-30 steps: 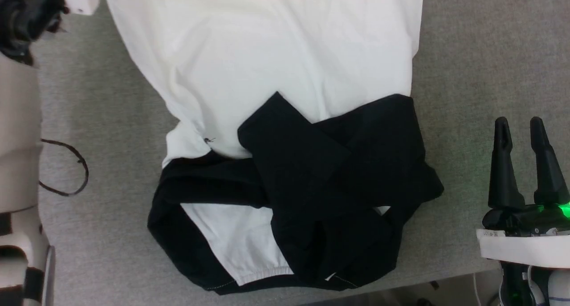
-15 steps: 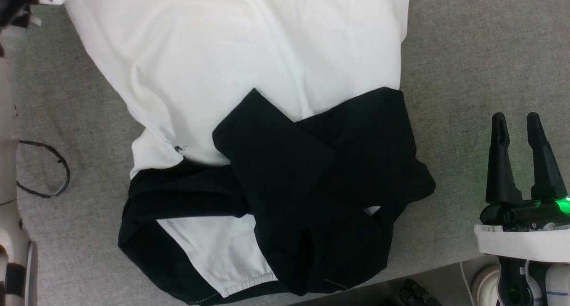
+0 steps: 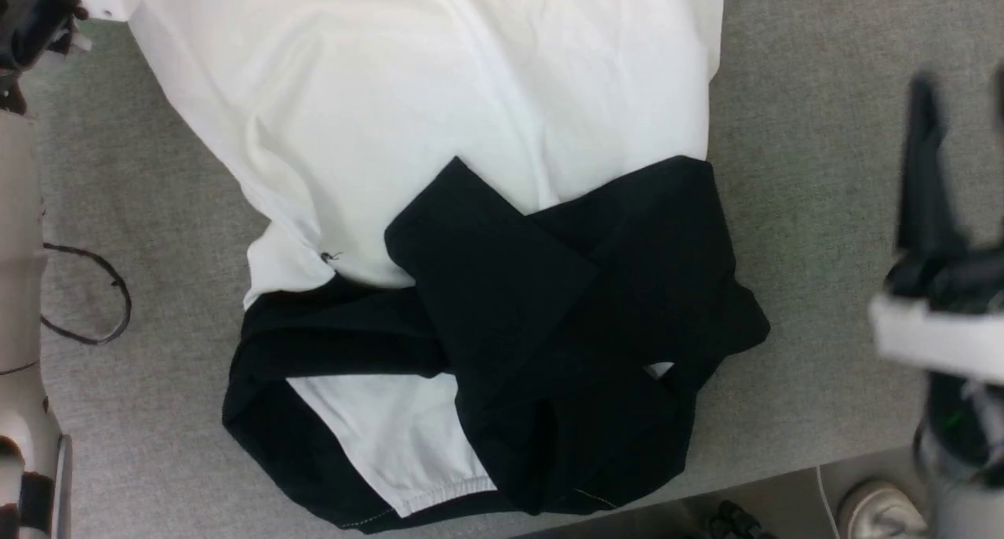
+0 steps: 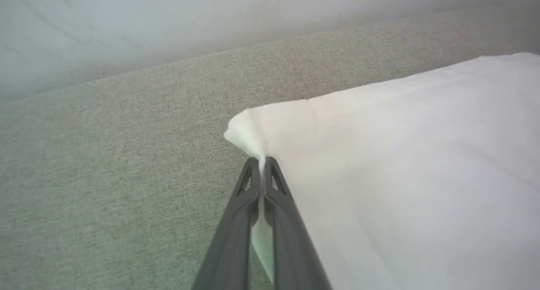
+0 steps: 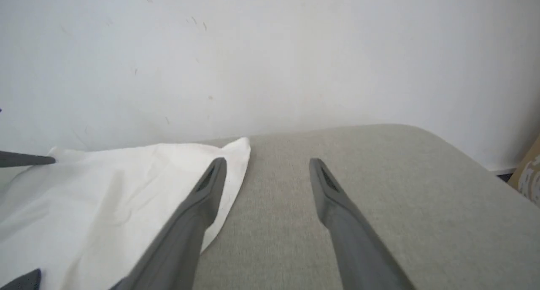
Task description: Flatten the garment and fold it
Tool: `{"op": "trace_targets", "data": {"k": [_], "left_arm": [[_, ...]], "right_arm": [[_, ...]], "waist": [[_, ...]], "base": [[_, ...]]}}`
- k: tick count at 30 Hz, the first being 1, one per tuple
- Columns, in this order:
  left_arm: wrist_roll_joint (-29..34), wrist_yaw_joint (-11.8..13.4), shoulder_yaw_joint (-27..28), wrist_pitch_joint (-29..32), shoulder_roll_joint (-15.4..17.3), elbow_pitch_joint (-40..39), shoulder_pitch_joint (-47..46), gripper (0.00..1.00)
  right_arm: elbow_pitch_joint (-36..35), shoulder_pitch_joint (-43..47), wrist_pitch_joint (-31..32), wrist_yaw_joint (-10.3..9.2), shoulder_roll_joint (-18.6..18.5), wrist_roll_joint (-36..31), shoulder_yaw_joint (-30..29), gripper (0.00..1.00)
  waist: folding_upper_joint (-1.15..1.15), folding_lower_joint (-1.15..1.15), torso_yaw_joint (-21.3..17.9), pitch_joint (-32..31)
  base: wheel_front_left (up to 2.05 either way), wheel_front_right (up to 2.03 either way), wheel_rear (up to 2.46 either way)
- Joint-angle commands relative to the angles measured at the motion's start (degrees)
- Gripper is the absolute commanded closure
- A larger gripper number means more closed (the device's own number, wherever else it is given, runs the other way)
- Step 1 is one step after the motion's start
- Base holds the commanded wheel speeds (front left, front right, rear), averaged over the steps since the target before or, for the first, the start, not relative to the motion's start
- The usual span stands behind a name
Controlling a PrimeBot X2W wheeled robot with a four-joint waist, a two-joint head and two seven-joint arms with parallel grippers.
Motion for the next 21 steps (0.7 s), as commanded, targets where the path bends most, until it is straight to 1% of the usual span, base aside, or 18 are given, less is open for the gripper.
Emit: {"op": "trace_targets", "data": {"k": [1,3,4,8,10,13,16,18,21], "left_arm": [[-0.7,-0.6,0.0,-1.0,0.0,0.0,0.7,1.0],[-0.8,-0.8,-0.2,-2.1,-0.3,0.0,0.8,1.0],[-1.0,-0.9,-0.4,-2.4,-0.5,0.1,0.9,1.0],[-1.7,-1.3,-1.3,-3.2,-1.6,-0.1,0.6,1.0],[-2.0,-1.5,-1.7,-3.6,-2.0,-0.1,0.1,1.0],[-2.2,-1.7,-2.3,-3.9,-2.3,-0.2,-0.5,1.0],[-2.4,-1.9,-2.8,-4.0,-2.5,-0.4,-1.0,1.0],[-2.5,-2.0,-3.1,-4.1,-2.8,-0.6,-1.4,1.0],[-2.8,-2.2,-3.8,-4.1,-3.0,-1.0,-1.7,1.0]], "right_arm": [[-2.8,-4.5,2.8,-0.04,0.1,-0.6,-0.6,0.0],[-5.3,-9.5,8.3,-0.04,-0.1,0.3,-1.4,0.0],[-6.2,-12.3,11.0,-0.04,-0.8,0.8,-1.6,0.0],[-5.0,-23.4,22.2,-0.04,-4.8,2.1,-2.4,0.0],[-2.4,-28.6,27.3,-0.04,-6.0,2.9,-2.3,0.0],[2.6,-35.8,32.8,-0.04,-7.6,3.0,-1.6,0.0],[9.2,-41.3,38.9,-0.04,-6.9,2.7,-2.1,0.0],[12.9,-45.4,41.0,-0.04,-6.5,1.2,-2.0,0.0],[19.9,-50.0,46.2,-0.04,-4.1,-1.0,-3.2,0.0]], "waist": [[0.0,0.0,0.3,-0.3],[0.0,0.0,0.7,-0.5],[0.0,0.0,0.8,-0.5],[0.0,0.0,2.1,0.0],[0.0,0.0,2.6,0.5],[0.0,0.0,3.2,1.2],[0.0,0.0,3.6,1.6],[0.0,0.0,4.0,2.0],[0.0,0.0,4.3,2.3]], "base": [[0.0,0.0,0.0],[0.0,0.0,0.0],[0.0,0.0,0.0],[0.0,0.0,0.0],[0.0,0.0,0.0],[0.0,0.0,0.0],[0.0,0.0,0.0],[0.0,0.0,0.0],[0.0,0.0,0.0]]}}
